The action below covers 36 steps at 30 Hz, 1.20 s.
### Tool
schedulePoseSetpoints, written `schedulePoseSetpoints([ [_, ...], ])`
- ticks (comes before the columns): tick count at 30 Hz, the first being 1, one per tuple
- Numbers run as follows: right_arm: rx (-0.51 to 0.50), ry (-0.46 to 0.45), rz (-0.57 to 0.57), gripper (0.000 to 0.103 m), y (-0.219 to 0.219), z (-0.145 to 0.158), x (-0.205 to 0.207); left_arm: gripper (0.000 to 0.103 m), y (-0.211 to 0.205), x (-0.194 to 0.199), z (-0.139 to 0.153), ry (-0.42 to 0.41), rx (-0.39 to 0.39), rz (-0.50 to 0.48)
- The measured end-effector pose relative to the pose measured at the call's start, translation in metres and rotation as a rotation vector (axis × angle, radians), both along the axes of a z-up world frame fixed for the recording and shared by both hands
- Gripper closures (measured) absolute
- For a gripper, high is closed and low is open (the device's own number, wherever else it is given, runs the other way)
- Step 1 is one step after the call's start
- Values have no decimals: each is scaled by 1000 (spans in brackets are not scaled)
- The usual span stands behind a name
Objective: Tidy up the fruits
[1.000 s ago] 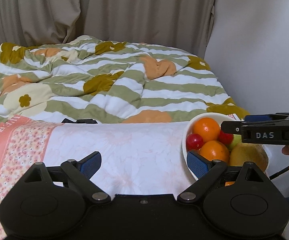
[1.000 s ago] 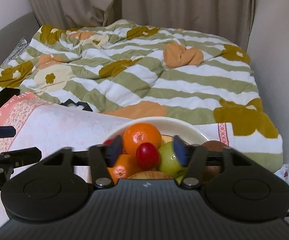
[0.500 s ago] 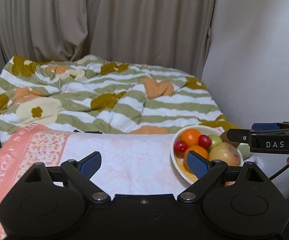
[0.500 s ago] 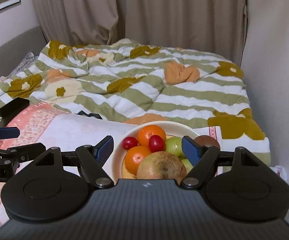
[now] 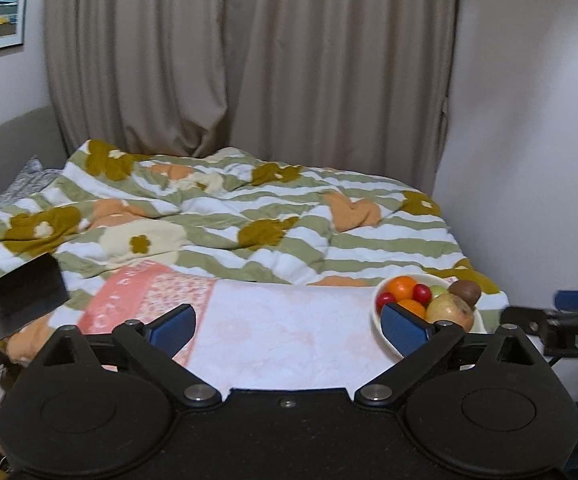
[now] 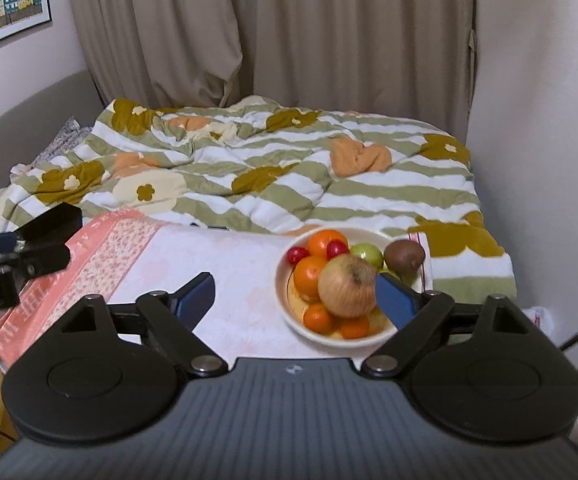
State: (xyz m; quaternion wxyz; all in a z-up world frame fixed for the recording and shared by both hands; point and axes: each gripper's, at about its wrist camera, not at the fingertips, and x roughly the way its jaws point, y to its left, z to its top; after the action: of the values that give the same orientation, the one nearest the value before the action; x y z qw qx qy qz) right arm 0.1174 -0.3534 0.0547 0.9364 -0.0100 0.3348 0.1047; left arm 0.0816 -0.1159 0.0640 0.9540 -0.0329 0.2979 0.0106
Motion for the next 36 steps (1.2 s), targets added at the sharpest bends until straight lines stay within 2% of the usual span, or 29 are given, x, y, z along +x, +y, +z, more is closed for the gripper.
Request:
schedulePoseSetpoints([
  [4,-35,17,-24,0,14,1,-22,0,15,-12,1,15,11,21],
  [10,-51,61,-88,0,34,-6,-42,0,32,-32,-5,25,57,-23],
  [15,-42,75,-143,0,45,-14,-54,0,49,-41,-12,37,35,-40],
  [20,-40,103,-169,0,53,-19,-58,0,56,-44,-15,42,27,-56],
  [36,-45,108,-178,0,64,-18,-59,0,66,-42,-17,38,33,-55],
])
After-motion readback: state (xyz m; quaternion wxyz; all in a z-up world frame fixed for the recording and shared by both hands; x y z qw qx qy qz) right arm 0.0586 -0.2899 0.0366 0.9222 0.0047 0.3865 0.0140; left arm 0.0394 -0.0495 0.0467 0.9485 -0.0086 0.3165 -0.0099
